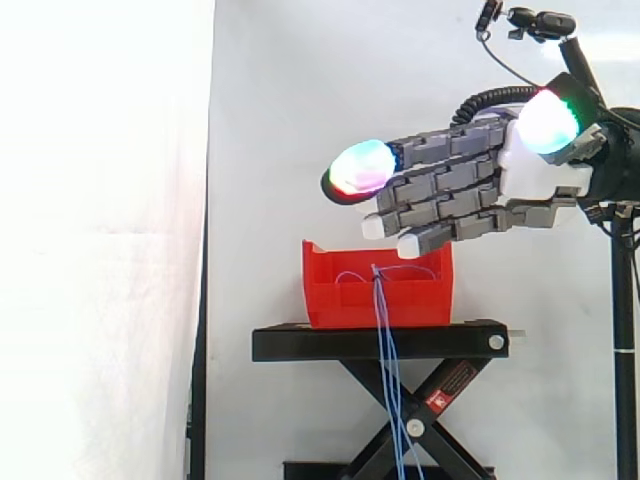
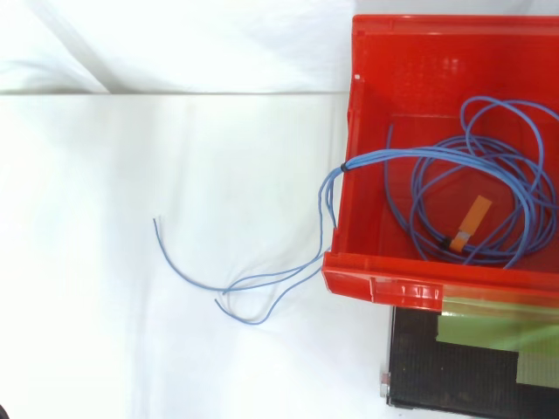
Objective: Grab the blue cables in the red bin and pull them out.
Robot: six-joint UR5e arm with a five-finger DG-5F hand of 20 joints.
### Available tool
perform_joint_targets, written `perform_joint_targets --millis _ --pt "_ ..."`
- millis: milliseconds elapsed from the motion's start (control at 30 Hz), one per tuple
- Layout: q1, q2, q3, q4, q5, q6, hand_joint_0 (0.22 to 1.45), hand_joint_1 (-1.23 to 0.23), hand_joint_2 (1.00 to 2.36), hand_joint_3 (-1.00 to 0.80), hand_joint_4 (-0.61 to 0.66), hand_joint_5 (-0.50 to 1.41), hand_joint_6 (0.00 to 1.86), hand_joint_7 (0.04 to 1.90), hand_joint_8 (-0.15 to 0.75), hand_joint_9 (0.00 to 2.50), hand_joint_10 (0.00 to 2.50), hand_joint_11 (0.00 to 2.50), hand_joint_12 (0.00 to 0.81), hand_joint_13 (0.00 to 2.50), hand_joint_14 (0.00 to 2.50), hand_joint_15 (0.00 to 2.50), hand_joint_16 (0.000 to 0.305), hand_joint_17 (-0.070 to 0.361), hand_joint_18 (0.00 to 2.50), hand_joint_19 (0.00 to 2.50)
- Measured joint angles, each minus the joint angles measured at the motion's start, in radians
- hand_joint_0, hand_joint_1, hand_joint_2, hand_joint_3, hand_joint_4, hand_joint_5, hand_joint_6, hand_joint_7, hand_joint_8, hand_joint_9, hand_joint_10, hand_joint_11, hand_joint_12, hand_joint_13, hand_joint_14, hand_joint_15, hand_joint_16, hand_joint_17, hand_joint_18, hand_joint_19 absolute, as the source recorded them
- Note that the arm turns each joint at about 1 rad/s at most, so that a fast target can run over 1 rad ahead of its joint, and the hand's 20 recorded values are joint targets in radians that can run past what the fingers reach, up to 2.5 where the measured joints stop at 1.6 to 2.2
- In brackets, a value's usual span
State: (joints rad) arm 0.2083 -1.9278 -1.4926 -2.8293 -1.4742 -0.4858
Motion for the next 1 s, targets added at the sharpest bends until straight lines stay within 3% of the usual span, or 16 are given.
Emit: perform_joint_targets --millis 233,567,767,1000 --pt "-0.001 -0.007 0.000 0.075 -0.025 -0.159 0.78 -0.83 1.00 -1.00 0.20 0.38 0.01 0.22 0.212 0.20 0.00 0.11 0.309 0.10 0.01 0.33 0.045 0.102 0.00 0.47" --pt "-0.013 -0.068 0.000 0.167 -0.109 -0.406 0.78 -0.83 1.00 -1.00 0.21 0.38 0.01 0.22 0.214 0.21 0.00 0.12 0.310 0.11 0.01 0.33 0.045 0.102 0.00 0.47" --pt "-0.020 -0.076 0.000 0.204 -0.113 -0.435 0.78 -0.83 1.00 -1.00 0.20 0.38 0.01 0.22 0.215 0.22 0.00 0.13 0.310 0.11 0.01 0.33 0.045 0.102 0.00 0.47" --pt "-0.041 -0.076 0.000 0.268 -0.107 -0.403 0.78 -0.82 1.00 -1.00 0.20 0.38 0.01 0.21 0.217 0.22 0.00 0.12 0.309 0.11 0.01 0.34 0.045 0.102 0.00 0.47"
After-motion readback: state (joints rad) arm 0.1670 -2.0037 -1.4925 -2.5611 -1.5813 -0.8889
